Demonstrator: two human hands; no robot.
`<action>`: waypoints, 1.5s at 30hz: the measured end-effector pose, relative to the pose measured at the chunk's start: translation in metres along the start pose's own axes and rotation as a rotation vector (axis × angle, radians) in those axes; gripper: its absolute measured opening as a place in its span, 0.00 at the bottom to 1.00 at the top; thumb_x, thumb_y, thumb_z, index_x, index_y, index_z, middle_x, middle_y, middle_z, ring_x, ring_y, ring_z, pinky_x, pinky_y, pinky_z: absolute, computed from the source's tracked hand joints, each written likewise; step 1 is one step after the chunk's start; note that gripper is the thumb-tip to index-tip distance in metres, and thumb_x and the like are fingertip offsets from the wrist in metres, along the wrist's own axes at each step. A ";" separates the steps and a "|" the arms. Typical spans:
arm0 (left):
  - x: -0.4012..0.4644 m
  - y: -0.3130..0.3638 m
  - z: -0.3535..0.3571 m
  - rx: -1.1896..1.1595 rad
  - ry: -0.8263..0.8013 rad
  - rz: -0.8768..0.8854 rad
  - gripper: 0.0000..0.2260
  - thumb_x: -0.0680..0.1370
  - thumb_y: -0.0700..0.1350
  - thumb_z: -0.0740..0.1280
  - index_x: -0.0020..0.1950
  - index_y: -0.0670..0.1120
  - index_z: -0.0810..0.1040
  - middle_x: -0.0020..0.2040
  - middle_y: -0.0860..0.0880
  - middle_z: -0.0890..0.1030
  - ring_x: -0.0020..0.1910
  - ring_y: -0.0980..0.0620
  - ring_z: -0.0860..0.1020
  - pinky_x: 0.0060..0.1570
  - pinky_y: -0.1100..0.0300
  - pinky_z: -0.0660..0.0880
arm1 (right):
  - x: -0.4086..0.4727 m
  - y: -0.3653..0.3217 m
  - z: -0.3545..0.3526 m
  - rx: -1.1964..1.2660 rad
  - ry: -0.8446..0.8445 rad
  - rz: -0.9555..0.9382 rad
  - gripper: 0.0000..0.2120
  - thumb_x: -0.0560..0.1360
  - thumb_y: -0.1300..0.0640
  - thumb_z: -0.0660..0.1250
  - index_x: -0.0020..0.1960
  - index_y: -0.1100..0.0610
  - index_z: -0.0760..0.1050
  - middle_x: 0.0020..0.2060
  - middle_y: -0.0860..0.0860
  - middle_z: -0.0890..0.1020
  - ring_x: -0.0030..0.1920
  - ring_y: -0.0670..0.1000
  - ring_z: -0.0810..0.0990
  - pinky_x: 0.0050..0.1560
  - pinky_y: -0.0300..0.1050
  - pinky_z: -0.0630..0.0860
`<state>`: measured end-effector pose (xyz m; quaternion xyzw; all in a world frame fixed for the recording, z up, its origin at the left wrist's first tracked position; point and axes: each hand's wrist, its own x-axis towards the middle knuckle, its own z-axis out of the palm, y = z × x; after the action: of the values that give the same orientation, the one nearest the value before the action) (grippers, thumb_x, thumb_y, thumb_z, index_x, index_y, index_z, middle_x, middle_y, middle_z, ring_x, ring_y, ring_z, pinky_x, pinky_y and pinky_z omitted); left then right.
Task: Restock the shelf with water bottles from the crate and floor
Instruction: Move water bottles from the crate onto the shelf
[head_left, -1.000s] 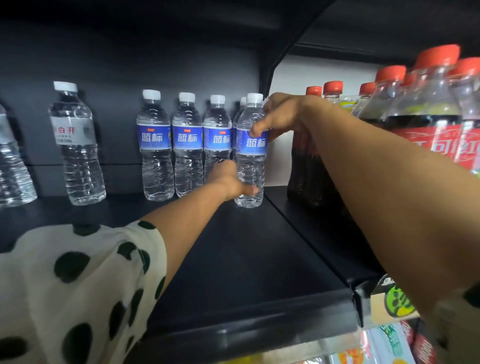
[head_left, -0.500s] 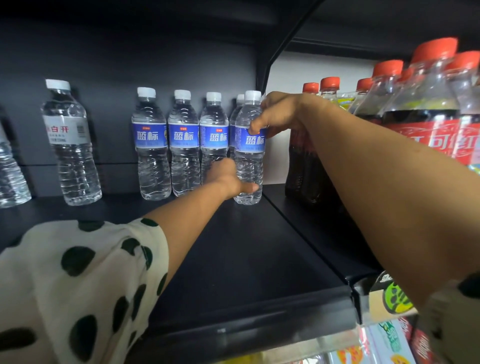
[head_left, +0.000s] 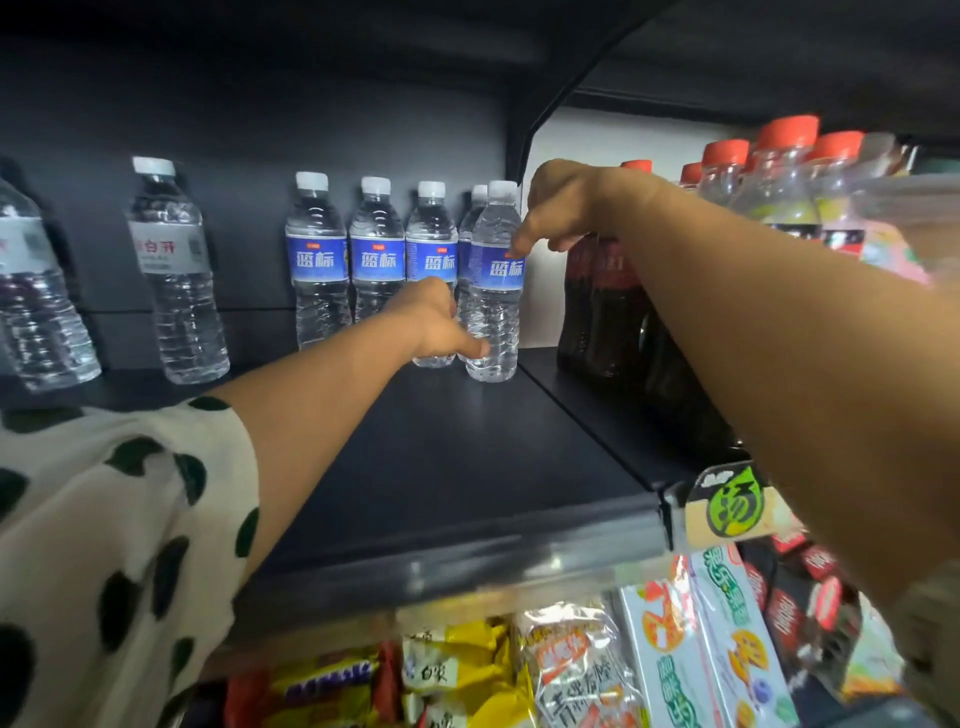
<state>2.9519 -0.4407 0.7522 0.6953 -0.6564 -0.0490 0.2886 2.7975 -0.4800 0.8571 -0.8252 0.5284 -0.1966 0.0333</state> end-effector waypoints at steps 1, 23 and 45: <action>-0.009 -0.001 -0.005 0.001 -0.013 0.009 0.26 0.67 0.51 0.79 0.59 0.42 0.77 0.59 0.44 0.79 0.58 0.46 0.77 0.61 0.51 0.74 | -0.011 -0.004 0.001 -0.069 0.003 -0.004 0.16 0.69 0.51 0.74 0.45 0.62 0.73 0.43 0.55 0.79 0.42 0.56 0.81 0.41 0.44 0.77; -0.390 -0.071 -0.052 0.278 -0.269 0.305 0.19 0.68 0.50 0.77 0.54 0.42 0.78 0.52 0.44 0.81 0.50 0.43 0.79 0.48 0.54 0.77 | -0.405 -0.135 0.148 -0.364 -0.117 -0.029 0.26 0.69 0.55 0.70 0.63 0.60 0.68 0.60 0.59 0.76 0.58 0.60 0.75 0.53 0.49 0.75; -0.619 -0.341 0.286 0.271 -0.911 -0.049 0.18 0.76 0.48 0.67 0.65 0.46 0.72 0.62 0.45 0.76 0.59 0.43 0.76 0.52 0.53 0.75 | -0.615 -0.083 0.605 -0.103 -0.767 -0.019 0.24 0.75 0.52 0.65 0.68 0.58 0.63 0.62 0.58 0.72 0.60 0.61 0.73 0.55 0.53 0.72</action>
<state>3.0429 0.0355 0.1645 0.6497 -0.7000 -0.2697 -0.1231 2.8624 0.0085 0.1442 -0.8443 0.4789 0.1528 0.1854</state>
